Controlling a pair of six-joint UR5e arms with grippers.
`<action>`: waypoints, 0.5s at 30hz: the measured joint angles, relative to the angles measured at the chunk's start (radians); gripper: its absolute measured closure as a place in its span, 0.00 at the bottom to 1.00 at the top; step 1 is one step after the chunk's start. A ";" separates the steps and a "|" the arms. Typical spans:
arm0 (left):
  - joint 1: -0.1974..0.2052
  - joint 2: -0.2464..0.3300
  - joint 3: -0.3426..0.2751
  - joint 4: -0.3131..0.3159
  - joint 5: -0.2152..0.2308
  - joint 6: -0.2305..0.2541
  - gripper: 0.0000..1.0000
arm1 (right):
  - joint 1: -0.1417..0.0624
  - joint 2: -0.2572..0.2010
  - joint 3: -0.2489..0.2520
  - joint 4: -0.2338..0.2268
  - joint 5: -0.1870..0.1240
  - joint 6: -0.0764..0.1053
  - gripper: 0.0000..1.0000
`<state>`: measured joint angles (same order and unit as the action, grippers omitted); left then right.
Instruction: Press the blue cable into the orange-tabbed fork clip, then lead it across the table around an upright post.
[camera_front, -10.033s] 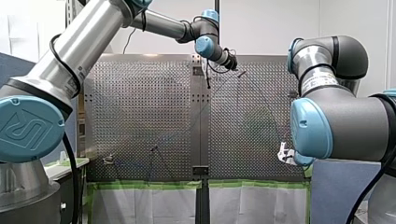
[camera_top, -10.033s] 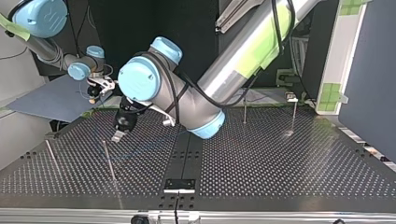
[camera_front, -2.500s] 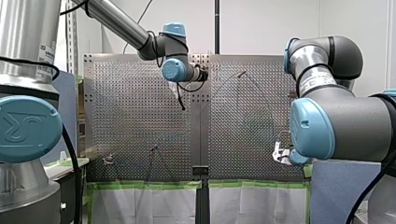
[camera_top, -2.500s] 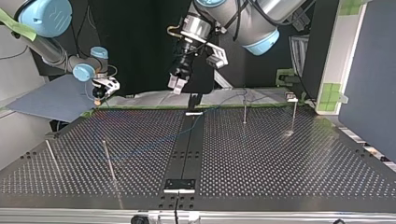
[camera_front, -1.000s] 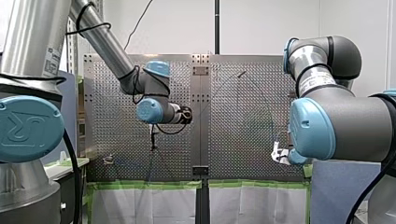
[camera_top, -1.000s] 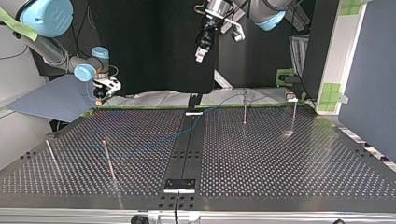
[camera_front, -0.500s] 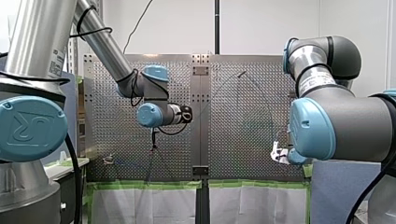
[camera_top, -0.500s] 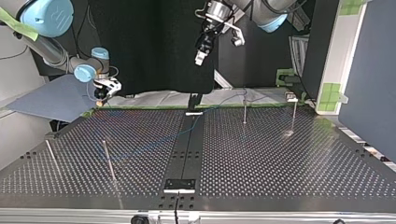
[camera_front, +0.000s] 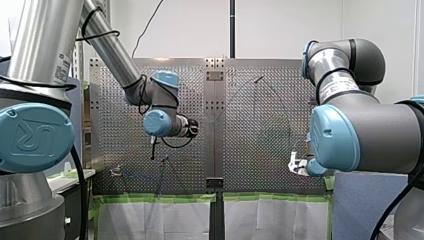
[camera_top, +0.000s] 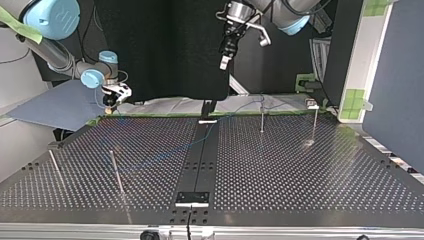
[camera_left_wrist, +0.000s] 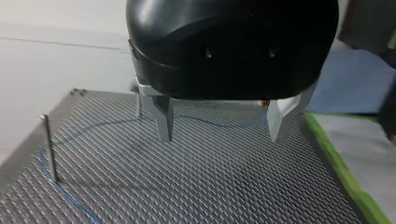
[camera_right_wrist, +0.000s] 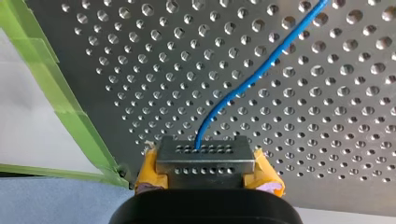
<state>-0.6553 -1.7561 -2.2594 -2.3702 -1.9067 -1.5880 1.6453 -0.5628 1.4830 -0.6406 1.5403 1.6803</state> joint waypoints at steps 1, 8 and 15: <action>0.004 0.000 -0.005 0.001 -0.007 0.004 0.00 | 0.000 0.000 0.000 0.001 0.000 -0.001 1.00; 0.059 0.000 -0.063 0.050 -0.025 0.013 0.00 | 0.003 -0.001 0.000 0.007 0.000 -0.020 1.00; 0.118 0.001 -0.121 0.109 0.019 0.021 0.00 | 0.006 -0.001 0.000 0.009 0.000 -0.027 1.00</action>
<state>-0.5377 -1.7554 -2.3805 -2.2612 -1.8878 -1.5668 1.6510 -0.5640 1.4829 -0.6316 1.5403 1.6529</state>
